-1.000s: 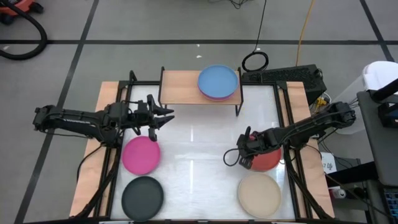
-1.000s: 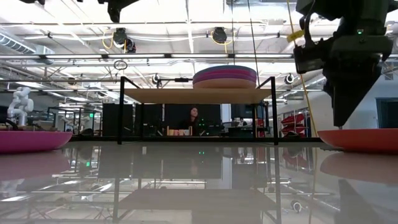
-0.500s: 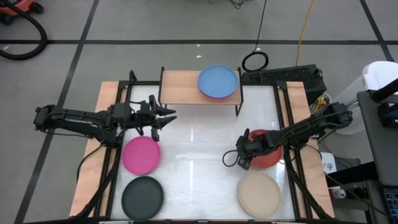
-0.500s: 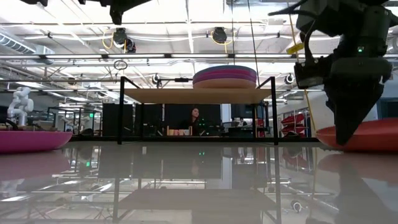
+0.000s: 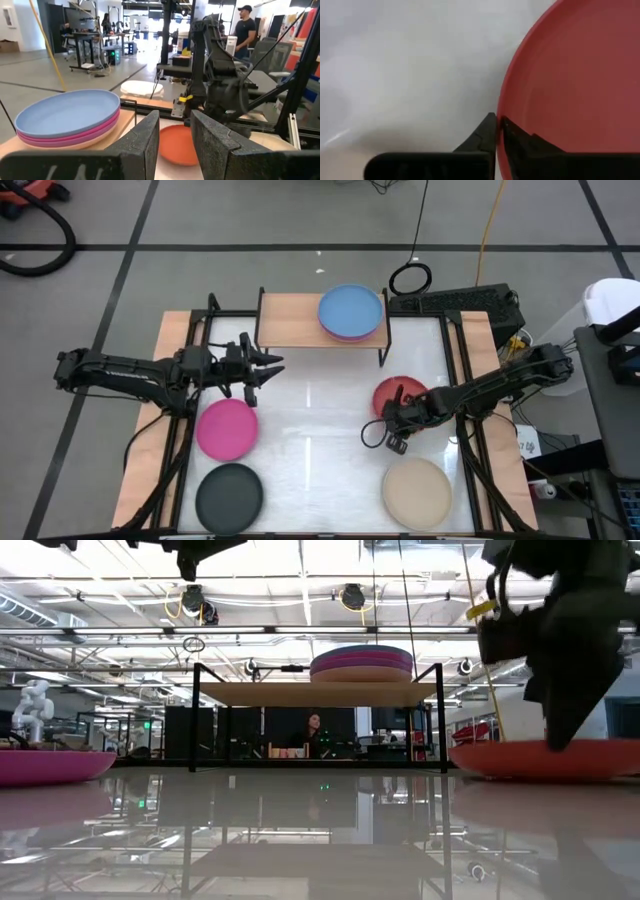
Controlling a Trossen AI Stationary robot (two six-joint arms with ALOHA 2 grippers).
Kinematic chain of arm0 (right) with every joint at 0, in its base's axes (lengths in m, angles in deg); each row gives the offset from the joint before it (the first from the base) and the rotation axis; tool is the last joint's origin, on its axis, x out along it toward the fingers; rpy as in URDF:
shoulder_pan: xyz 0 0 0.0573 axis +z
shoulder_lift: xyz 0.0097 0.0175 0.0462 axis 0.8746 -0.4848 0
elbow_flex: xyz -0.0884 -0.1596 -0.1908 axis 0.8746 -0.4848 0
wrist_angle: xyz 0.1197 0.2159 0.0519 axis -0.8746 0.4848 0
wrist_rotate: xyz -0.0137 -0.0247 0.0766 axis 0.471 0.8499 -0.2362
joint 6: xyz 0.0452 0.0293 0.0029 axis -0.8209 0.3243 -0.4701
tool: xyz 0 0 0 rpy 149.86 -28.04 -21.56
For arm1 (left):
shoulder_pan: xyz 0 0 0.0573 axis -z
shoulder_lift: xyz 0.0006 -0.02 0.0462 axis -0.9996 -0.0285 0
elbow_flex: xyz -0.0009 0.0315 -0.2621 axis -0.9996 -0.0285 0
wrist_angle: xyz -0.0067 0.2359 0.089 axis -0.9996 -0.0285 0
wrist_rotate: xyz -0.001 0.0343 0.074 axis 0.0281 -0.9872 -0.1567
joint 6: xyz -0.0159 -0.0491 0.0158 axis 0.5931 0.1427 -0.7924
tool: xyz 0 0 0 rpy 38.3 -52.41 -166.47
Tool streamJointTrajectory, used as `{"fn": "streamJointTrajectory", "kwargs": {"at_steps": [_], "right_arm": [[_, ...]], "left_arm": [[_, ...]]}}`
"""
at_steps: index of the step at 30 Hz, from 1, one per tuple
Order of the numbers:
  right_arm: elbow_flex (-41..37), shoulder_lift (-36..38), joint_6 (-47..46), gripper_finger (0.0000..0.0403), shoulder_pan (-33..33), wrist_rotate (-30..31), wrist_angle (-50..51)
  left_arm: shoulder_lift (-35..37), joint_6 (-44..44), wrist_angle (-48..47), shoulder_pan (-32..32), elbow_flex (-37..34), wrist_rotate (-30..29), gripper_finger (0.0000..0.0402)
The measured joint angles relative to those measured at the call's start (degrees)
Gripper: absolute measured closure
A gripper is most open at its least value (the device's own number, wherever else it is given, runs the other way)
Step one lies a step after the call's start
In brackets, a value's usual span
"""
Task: Place and stack plates onto a shelf
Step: Put the orange plate on the shelf
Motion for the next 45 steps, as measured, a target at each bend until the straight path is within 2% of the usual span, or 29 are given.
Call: {"fn": "streamJointTrajectory", "kwargs": {"at_steps": [4, 13, 20, 23, 27, 33, 36, 40, 45], "right_arm": [[0.01, 3.65, 4.55, 0.0399, 0.73, -5.22, -4.64], [0.02, 8.58, 8.60, 0.0402, -0.55, -5.90, -20.53], [1.20, 8.43, 13.79, 0.0403, -5.59, -5.78, -36.99], [3.80, 8.31, 17.73, 0.0403, -8.60, -5.70, -37.20], [8.98, 7.41, 24.09, 0.0403, -12.67, -5.74, -37.45], [20.07, 2.86, 33.76, 0.0403, -17.81, -5.66, -34.07], [26.42, -1.28, 37.91, 0.0403, -19.87, -3.86, -31.74], [34.92, -8.40, 44.89, 0.0403, -22.62, -2.25, -28.67], [43.33, -17.30, 52.53, 0.0403, -26.02, -2.34, -28.95]], "left_arm": [[0.00, -0.05, 0.02, 0.01, -0.01, 0.00, 0.0287], [0.00, -0.29, 0.79, 0.02, -0.07, -0.09, 0.0287], [0.00, -1.50, 2.97, 0.00, -0.07, -4.91, 0.0287], [0.00, -1.92, 4.11, 0.02, -0.07, -5.30, 0.0287], [0.02, -2.31, 4.72, 0.02, -0.07, -9.93, 0.0287], [1.89, -7.16, 4.18, 0.77, -0.07, -11.77, 0.0287], [7.43, -9.61, 0.32, 2.13, -0.07, -12.40, 0.0287], [14.95, -8.28, -6.91, 3.72, -0.09, -12.70, 0.0287], [18.33, -7.17, -7.29, 4.37, -3.28, -12.84, 0.0287]]}}
